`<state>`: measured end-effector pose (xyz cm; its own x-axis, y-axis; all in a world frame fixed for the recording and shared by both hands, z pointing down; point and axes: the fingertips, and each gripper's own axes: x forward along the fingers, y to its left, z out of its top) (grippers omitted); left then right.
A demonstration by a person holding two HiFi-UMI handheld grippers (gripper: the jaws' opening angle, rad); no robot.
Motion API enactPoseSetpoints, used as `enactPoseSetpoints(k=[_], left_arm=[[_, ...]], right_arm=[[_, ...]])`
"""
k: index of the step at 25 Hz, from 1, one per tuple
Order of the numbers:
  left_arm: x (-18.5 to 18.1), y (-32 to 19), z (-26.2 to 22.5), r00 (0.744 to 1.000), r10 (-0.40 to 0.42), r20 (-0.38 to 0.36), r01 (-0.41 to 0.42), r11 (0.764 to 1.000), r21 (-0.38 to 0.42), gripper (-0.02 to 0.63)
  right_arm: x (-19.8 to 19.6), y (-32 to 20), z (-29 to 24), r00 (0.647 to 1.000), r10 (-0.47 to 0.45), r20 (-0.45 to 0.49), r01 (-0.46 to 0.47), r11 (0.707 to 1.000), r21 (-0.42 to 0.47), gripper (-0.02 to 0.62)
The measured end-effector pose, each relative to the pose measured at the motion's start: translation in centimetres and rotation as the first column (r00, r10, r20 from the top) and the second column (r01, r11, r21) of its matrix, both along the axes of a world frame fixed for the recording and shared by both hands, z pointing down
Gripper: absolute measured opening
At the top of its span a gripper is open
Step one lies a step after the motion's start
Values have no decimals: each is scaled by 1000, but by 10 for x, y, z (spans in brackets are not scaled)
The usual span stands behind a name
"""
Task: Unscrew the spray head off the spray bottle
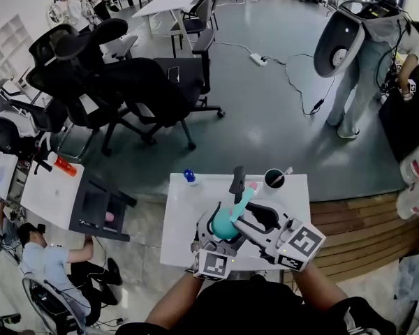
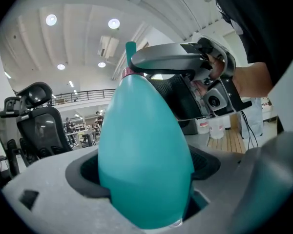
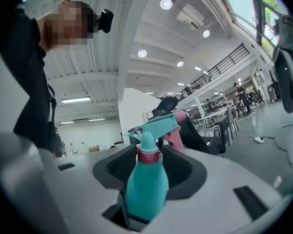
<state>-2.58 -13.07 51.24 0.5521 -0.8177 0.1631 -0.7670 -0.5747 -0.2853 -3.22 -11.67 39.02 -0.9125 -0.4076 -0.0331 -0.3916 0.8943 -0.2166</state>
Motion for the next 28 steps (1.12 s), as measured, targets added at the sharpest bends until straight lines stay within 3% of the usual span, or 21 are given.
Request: enactPoseSetpoints(k=[6,11,16,19,22,26,28], left_arm=[[10,-1,-4,999,5,35,-5,1000,7,468],[19,6,-2,998,59,34,-59,998,-5,468],[25,13,-10,993,116,0,-116,993,-23,467],[28,20,-8,985,172,-9,-172,984,-42,466],[37,36,-5,957,289,-20,-289,955,-59,468],[50,60,-8,897,441,-39,-442,894,-66,468],[52,60,-11,895,444,-47,-447,893,-62,467]], right_arm=[[5,-3,-5,998,28,48,-27,1000,-8,150],[14,2,-8,997,25,67,-27,999,28,141],[17,8,-14,997,-20,76,14,996,86,137],[15,15,-17,994,-91,68,83,990,113,137],[10,39,-18,973,-231,16,227,964,142,135],[16,64,-17,903,-429,-32,428,885,184,137],[20,63,-20,894,-447,-25,442,872,210,140]])
